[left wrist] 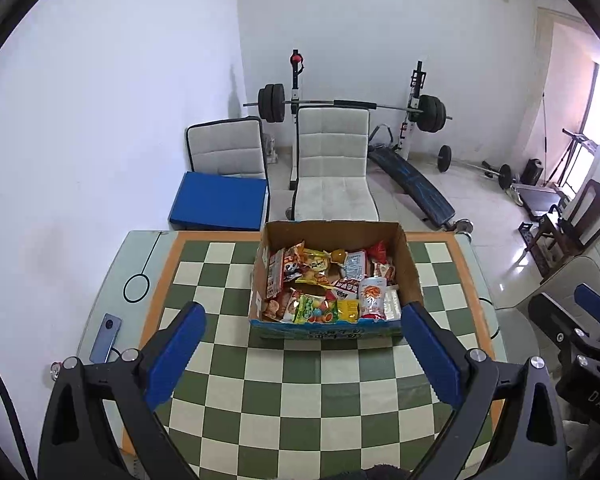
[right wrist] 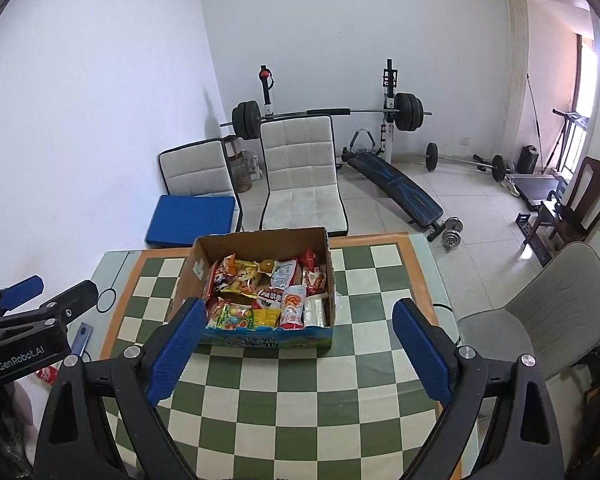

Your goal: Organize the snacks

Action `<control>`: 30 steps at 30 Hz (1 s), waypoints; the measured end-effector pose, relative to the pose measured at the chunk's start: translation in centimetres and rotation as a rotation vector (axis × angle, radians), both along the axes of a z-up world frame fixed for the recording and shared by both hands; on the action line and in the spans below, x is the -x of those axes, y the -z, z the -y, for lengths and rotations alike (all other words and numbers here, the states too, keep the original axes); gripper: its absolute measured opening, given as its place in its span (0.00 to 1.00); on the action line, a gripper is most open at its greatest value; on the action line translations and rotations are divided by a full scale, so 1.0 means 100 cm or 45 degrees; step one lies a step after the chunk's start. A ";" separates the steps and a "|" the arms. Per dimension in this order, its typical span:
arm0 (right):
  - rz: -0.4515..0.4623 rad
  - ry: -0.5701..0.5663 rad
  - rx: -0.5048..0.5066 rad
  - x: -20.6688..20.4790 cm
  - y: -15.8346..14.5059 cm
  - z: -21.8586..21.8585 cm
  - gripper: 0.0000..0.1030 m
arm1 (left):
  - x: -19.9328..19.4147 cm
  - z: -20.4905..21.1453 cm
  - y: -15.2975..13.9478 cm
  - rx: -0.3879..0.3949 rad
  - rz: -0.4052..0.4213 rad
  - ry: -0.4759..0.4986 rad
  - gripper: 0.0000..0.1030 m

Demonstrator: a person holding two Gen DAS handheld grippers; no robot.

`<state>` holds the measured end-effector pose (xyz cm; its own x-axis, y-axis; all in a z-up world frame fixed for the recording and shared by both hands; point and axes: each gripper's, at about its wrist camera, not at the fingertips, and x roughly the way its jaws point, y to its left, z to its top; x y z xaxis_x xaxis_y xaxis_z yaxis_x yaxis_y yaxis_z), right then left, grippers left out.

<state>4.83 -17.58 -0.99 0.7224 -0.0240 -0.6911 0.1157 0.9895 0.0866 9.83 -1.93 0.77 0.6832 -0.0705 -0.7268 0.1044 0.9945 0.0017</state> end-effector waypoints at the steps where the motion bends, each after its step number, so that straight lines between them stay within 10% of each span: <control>1: 0.005 -0.004 -0.004 0.003 -0.003 0.000 0.94 | 0.002 0.000 -0.001 -0.002 0.006 0.001 0.97; 30: 0.065 -0.010 0.017 0.010 -0.021 -0.006 0.94 | 0.005 -0.003 -0.003 0.016 0.014 -0.004 0.97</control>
